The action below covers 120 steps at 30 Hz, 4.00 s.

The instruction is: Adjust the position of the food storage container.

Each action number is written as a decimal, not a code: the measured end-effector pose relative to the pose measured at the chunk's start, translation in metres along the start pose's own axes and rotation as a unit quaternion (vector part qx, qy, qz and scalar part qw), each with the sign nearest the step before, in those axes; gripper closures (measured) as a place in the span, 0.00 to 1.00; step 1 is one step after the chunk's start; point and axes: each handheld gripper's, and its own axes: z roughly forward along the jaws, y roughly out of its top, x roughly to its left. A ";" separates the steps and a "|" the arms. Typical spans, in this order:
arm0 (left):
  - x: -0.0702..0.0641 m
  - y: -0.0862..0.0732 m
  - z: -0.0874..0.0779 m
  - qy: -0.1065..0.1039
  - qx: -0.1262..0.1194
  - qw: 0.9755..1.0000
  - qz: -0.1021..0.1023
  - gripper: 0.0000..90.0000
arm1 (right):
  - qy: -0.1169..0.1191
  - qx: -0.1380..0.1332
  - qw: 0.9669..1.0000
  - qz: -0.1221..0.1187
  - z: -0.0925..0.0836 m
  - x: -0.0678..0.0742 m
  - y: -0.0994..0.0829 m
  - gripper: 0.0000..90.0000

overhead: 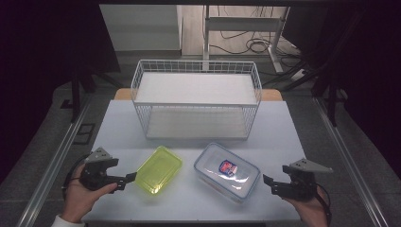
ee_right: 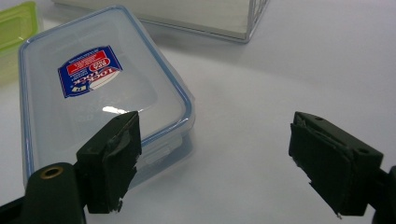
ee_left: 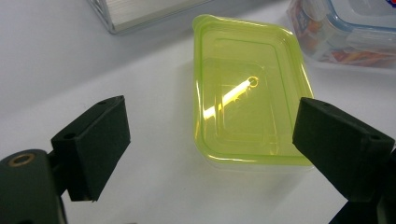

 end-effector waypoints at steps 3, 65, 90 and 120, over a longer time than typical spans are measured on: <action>0.001 0.000 -0.001 0.004 -0.003 1.000 -0.005 0.12 | 0.002 0.002 1.000 -0.003 0.001 0.000 0.000 0.19; 0.000 -0.008 0.008 0.007 0.015 1.000 -0.003 0.12 | 0.159 0.203 0.944 -0.204 0.047 0.139 0.013 0.99; 0.002 -0.008 0.007 0.010 0.011 1.000 -0.004 0.11 | 0.078 0.212 0.956 -0.187 0.052 0.094 0.010 0.99; 0.005 -0.008 0.005 0.017 0.012 1.000 -0.007 0.11 | 0.013 0.192 0.973 -0.131 0.059 0.042 0.012 0.99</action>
